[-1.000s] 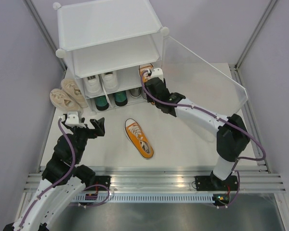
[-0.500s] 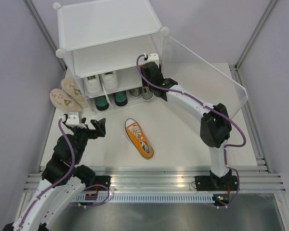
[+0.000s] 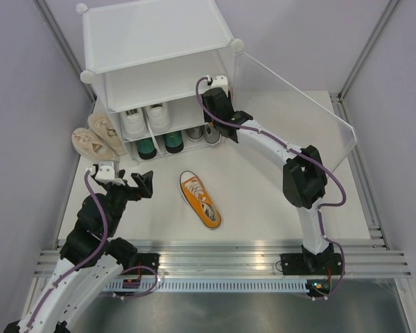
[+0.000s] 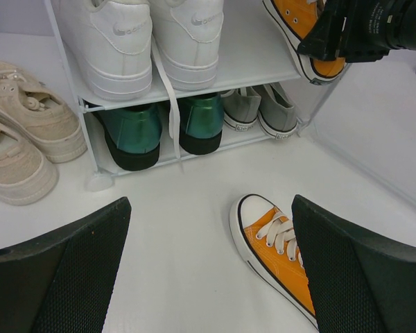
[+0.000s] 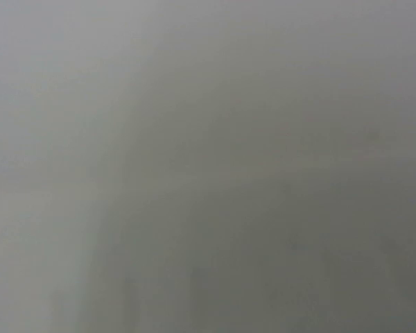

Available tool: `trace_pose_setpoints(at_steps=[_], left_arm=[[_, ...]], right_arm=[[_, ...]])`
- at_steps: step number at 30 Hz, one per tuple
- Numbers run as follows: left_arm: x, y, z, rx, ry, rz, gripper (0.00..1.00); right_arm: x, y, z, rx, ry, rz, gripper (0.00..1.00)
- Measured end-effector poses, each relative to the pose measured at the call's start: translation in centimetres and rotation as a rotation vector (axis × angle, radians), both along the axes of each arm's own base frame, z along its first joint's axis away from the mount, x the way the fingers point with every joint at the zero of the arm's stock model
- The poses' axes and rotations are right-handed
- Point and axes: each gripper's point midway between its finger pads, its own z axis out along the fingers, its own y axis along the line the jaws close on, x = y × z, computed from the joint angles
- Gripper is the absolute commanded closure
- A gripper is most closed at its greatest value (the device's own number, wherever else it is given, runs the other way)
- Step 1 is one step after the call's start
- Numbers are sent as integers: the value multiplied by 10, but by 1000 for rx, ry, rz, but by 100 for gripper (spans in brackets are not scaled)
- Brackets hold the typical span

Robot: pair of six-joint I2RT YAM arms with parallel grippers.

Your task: Place and organize the shoes in the shoe cabinet

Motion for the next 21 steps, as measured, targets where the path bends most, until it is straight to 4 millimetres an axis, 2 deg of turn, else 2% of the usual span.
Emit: trace_pose_setpoints(at_steps=[1,4,7,16,21], left_arm=[[0,-1,0,-1,0,-3,0],[0,-2,0,-1,1,-13,0],[-1,-3,0,-1,1,-17,0],[-1,-4,0,-1,1,-21,0],[-1,-4,0,-1,1,-21,0]], right_arm=[[1,0,0,2,-1,1,41],[3,1,1,10,-8,4,26],[4,7,3,20,-20,23,18],[6,13,11,46,-50,38,16],[-3,13,12,53,-44,63,16]])
